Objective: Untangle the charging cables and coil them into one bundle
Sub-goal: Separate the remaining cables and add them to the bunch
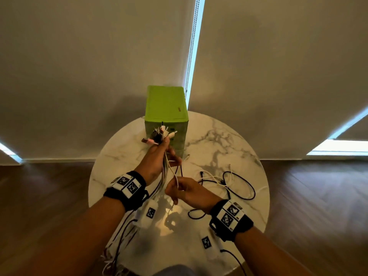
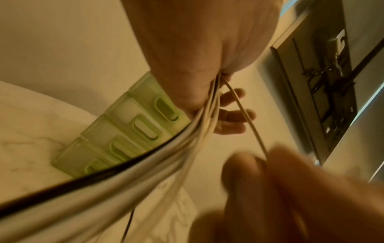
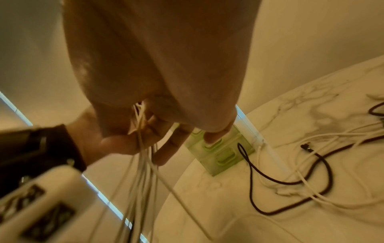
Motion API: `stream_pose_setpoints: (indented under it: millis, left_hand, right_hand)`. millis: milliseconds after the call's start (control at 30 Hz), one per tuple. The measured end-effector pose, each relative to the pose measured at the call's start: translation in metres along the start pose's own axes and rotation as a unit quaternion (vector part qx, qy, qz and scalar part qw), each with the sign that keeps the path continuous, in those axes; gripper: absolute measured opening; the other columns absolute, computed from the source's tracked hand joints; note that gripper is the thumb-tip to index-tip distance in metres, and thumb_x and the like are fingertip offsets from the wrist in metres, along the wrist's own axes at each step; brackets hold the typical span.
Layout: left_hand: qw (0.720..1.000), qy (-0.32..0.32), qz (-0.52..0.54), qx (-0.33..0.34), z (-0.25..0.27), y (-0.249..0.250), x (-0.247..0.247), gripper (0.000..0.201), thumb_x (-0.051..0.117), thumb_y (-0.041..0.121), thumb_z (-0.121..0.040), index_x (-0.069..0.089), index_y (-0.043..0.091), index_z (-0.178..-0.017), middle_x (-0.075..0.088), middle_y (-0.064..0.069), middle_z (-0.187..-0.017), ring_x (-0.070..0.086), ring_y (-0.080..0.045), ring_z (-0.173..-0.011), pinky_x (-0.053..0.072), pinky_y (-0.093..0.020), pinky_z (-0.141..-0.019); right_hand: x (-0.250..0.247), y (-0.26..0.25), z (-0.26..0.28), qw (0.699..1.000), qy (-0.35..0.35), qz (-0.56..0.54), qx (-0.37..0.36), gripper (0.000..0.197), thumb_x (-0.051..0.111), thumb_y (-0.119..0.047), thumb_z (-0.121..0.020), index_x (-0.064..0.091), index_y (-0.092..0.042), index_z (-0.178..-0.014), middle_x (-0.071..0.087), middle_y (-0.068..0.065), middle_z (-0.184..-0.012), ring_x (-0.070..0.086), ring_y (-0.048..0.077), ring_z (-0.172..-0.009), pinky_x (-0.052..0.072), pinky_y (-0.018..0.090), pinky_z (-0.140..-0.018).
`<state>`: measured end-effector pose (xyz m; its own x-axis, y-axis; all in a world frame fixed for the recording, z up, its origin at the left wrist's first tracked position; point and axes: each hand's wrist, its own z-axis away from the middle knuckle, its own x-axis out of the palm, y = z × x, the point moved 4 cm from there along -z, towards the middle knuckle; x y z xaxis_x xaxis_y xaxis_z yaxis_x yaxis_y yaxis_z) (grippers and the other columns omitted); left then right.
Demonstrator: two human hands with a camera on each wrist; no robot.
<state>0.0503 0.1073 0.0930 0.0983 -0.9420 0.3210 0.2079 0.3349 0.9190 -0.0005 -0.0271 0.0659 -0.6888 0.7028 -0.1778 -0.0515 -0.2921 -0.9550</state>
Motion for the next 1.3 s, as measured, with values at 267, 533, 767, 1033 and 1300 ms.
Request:
stream_pose_setpoints:
  millis: [267, 533, 767, 1033, 1300]
  left_hand:
    - [0.996, -0.004, 0.079, 0.049, -0.009, 0.066, -0.011, 0.039, 0.040, 0.035, -0.107, 0.038, 0.021, -0.071, 0.032, 0.007, -0.052, 0.026, -0.006, -0.039, 0.021, -0.019, -0.038]
    - [0.997, 0.037, -0.005, 0.072, -0.004, 0.063, -0.023, 0.040, 0.046, 0.023, -0.105, 0.036, 0.024, -0.067, 0.029, 0.010, -0.051, 0.026, -0.007, -0.044, 0.021, -0.027, -0.051]
    - [0.976, -0.006, -0.215, 0.048, 0.019, 0.024, 0.017, 0.045, 0.047, 0.042, -0.104, 0.061, 0.016, -0.071, 0.067, -0.002, -0.068, 0.046, -0.012, -0.055, 0.035, -0.025, -0.054]
    - [0.990, 0.026, -0.135, 0.012, 0.023, 0.017, 0.032, 0.037, 0.050, 0.044, -0.103, 0.072, 0.020, -0.085, 0.063, -0.012, -0.083, 0.051, -0.017, -0.072, 0.036, -0.027, -0.061]
    - [0.995, 0.073, -0.032, 0.063, 0.015, 0.024, 0.027, 0.035, 0.040, 0.031, -0.108, 0.066, 0.018, -0.088, 0.070, -0.002, -0.069, 0.066, -0.017, -0.063, 0.048, -0.032, -0.063]
  right_hand:
    - [-0.002, 0.064, 0.028, 0.992, -0.022, 0.102, 0.070, 0.058, 0.037, -0.072, -0.094, 0.063, -0.022, -0.083, 0.060, 0.000, -0.076, 0.057, 0.010, -0.071, 0.049, 0.028, -0.073]
    - [-0.081, 0.065, 0.038, 0.953, 0.204, 0.222, 0.034, 0.045, 0.036, -0.050, -0.102, 0.055, -0.016, -0.078, 0.057, -0.005, -0.072, 0.051, 0.001, -0.064, 0.039, 0.025, -0.071]
    - [-0.093, -0.013, 0.012, 0.931, 0.273, 0.235, -0.059, 0.043, 0.042, -0.043, -0.106, 0.055, -0.012, -0.080, 0.059, 0.004, -0.071, 0.051, 0.011, -0.064, 0.036, 0.019, -0.062]
    - [-0.065, -0.046, 0.005, 0.949, 0.154, 0.255, -0.102, 0.029, 0.031, -0.044, -0.107, 0.058, -0.042, -0.118, 0.060, -0.015, -0.083, 0.055, -0.002, -0.070, 0.038, 0.015, -0.066]
    - [-0.042, -0.004, 0.012, 0.995, 0.007, 0.102, -0.020, 0.045, 0.037, -0.048, -0.106, 0.054, -0.012, -0.085, 0.050, 0.002, -0.065, 0.048, 0.018, -0.052, 0.042, 0.032, -0.056]
